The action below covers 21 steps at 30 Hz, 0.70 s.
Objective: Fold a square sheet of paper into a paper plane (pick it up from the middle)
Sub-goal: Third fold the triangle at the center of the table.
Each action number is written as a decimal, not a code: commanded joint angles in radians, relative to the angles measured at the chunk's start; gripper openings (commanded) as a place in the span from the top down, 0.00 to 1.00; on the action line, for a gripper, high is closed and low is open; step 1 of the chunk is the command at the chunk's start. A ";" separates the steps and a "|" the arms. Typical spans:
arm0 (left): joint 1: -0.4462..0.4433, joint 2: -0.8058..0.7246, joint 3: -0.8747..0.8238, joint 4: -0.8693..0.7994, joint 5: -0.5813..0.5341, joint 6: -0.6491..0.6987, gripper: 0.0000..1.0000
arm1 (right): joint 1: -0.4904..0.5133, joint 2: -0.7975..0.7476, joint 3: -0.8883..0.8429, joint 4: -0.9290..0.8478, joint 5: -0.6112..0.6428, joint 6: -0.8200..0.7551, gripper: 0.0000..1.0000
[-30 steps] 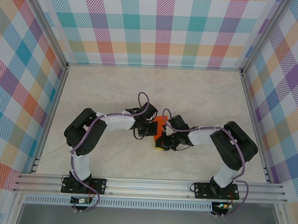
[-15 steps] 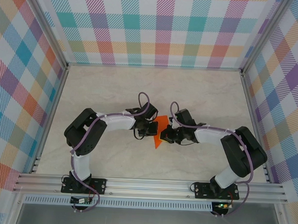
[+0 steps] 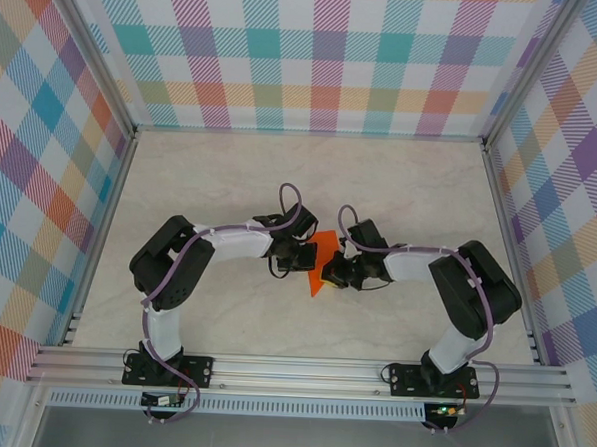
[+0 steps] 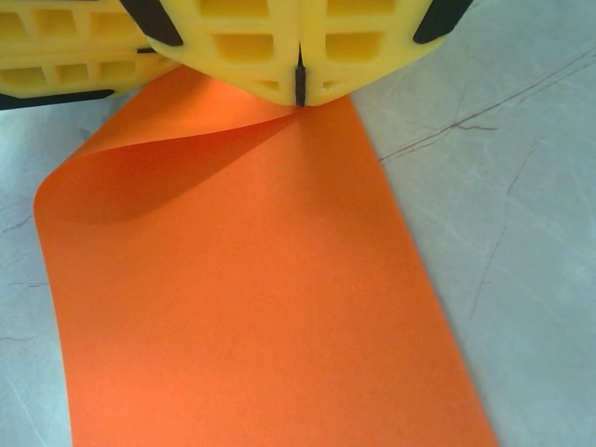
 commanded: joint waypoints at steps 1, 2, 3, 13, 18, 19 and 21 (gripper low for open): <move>-0.004 -0.048 0.004 -0.047 -0.034 -0.002 0.99 | 0.022 -0.034 -0.041 -0.040 0.045 0.090 0.98; -0.003 -0.077 -0.009 -0.023 -0.023 -0.019 0.98 | 0.025 -0.043 -0.044 -0.041 0.055 0.114 0.98; -0.004 -0.102 -0.030 0.006 -0.007 -0.039 0.97 | 0.027 -0.049 -0.047 -0.037 0.064 0.134 0.98; -0.049 -0.272 -0.360 0.383 0.081 -0.304 0.98 | 0.042 -0.043 -0.048 0.010 0.087 0.263 0.98; -0.078 -0.283 -0.412 0.441 0.069 -0.350 1.00 | 0.051 -0.025 -0.045 0.025 0.086 0.300 0.98; -0.081 -0.275 -0.412 0.440 0.073 -0.350 1.00 | 0.051 -0.021 -0.047 0.030 0.089 0.305 0.98; -0.091 -0.257 -0.413 0.451 0.076 -0.358 1.00 | 0.052 -0.015 -0.045 0.038 0.083 0.310 0.98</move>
